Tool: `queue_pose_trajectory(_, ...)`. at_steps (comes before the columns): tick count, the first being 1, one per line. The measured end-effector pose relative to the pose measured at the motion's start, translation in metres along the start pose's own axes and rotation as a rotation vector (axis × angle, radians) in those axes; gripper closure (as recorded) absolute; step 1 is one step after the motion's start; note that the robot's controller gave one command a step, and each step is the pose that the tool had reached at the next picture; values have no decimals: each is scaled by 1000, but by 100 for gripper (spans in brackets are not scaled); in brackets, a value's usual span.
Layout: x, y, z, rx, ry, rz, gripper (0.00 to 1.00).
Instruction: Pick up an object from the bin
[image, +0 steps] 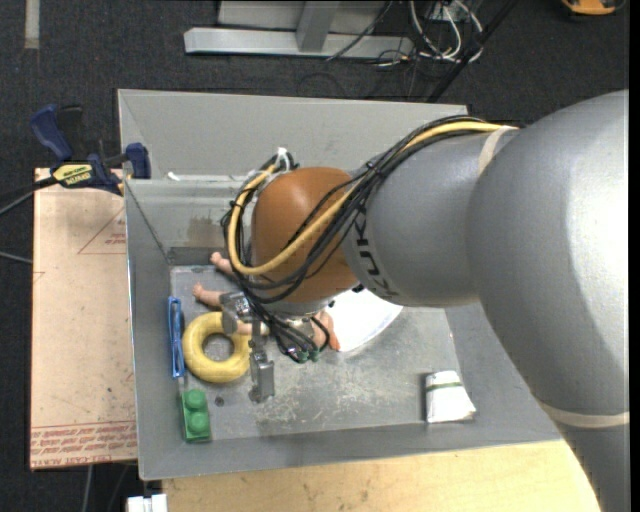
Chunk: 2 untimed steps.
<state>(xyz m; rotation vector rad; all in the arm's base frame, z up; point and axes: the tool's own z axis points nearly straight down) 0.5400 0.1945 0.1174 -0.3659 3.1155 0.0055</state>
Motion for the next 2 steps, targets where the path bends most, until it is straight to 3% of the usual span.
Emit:
queue_pose_trajectory(1, -6, -3, 47, -2, 1, -566, 100)
queue_pose_trajectory(2, -6, -3, 47, -2, 1, -566, 100)
